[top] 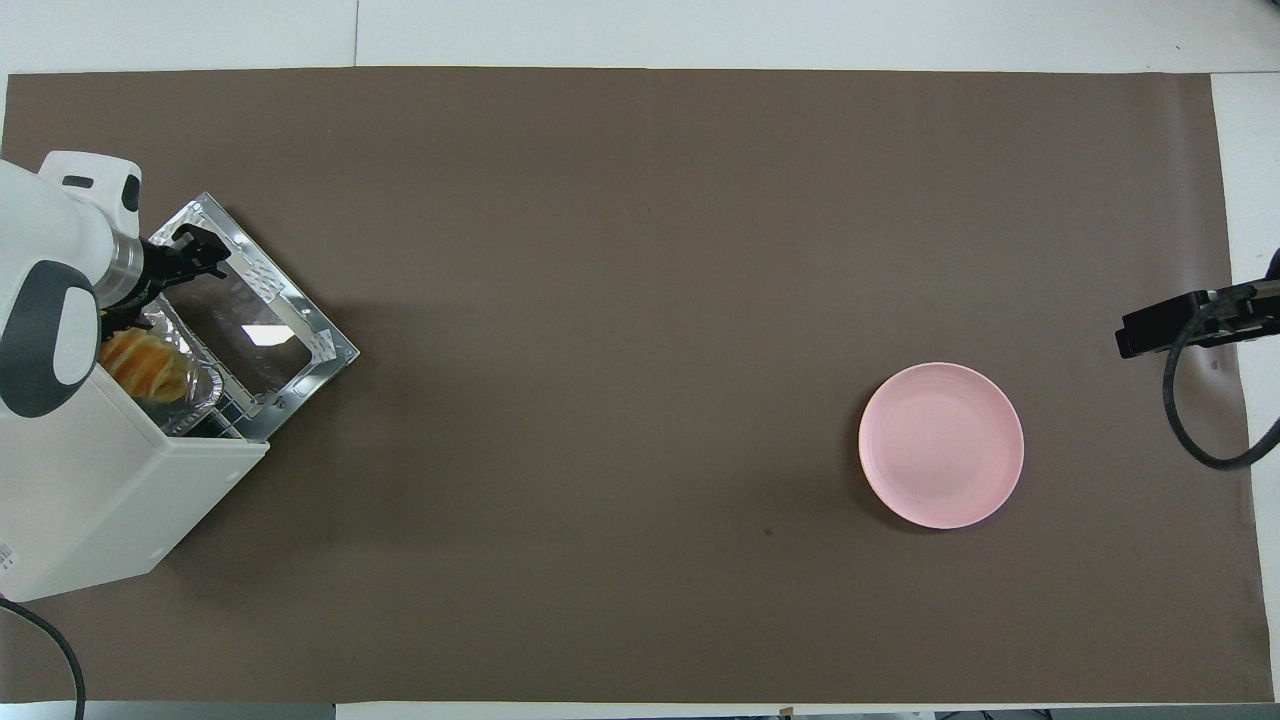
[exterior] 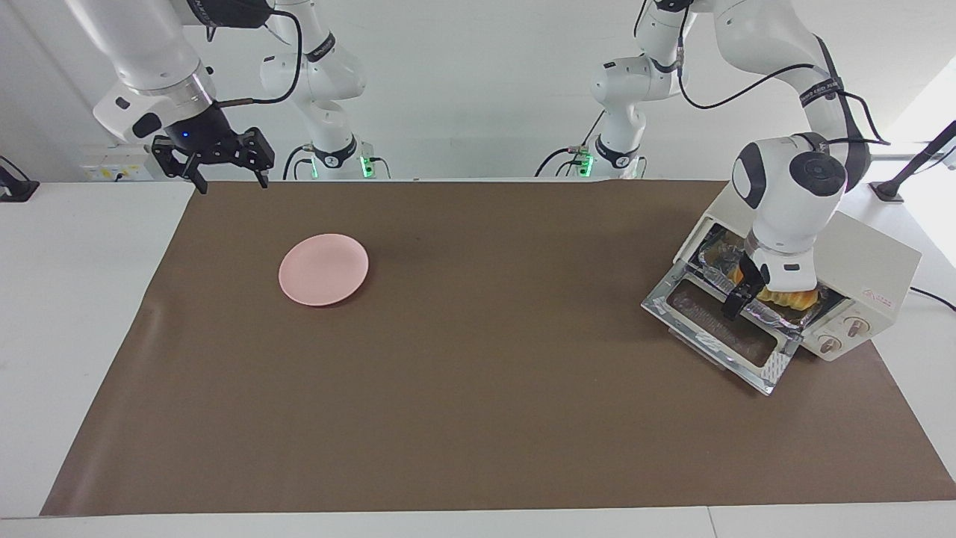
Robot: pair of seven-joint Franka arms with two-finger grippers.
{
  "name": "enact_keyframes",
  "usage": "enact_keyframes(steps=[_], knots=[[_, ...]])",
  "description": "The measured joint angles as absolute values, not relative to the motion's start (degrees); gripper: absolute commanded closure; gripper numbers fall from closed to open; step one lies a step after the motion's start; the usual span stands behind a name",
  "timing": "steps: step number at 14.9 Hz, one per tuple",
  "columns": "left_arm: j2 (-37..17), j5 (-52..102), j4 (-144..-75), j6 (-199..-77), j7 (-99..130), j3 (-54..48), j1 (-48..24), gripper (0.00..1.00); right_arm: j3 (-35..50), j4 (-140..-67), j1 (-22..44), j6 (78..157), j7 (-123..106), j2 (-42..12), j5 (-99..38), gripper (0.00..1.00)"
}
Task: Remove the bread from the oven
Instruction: 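Grasp the foil tray edge with the left gripper inside the oven, then pull the foil tray out of the oven with the left gripper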
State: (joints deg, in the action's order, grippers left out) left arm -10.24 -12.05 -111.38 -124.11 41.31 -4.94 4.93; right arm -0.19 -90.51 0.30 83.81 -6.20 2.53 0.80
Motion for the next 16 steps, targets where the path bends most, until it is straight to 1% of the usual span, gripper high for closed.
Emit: enact_keyframes(steps=[4,5,9,11,13,16], knots=[[-10.3,-12.08,-114.03,-125.28,41.78,-4.87,5.06,0.9,-0.19,-90.51,0.3,83.81,-6.2,2.53,0.8,0.0],[-10.3,-12.13,-114.53,-125.29,41.75,-4.87,5.06,1.0,-0.19,-90.51,0.3,83.81,-6.2,2.53,0.8,0.0],[-10.06,-12.35,-114.54,-125.58,40.79,-5.19,4.86,1.0,-0.19,-90.51,0.3,83.81,-6.2,2.53,0.8,0.0],[-10.2,-12.35,-112.64,-125.35,39.97,-5.65,3.08,1.0,-0.19,-90.51,0.3,83.81,-6.2,2.53,0.8,0.0],[-10.89,-12.34,-109.67,-124.15,39.88,-5.97,-1.74,1.0,-0.19,-90.51,0.3,83.81,-6.2,2.53,0.8,0.0],[-12.32,-12.33,-106.32,-124.14,39.74,-6.5,-12.34,1.0,-0.19,-90.51,0.3,83.81,-6.2,2.53,0.8,0.0]])
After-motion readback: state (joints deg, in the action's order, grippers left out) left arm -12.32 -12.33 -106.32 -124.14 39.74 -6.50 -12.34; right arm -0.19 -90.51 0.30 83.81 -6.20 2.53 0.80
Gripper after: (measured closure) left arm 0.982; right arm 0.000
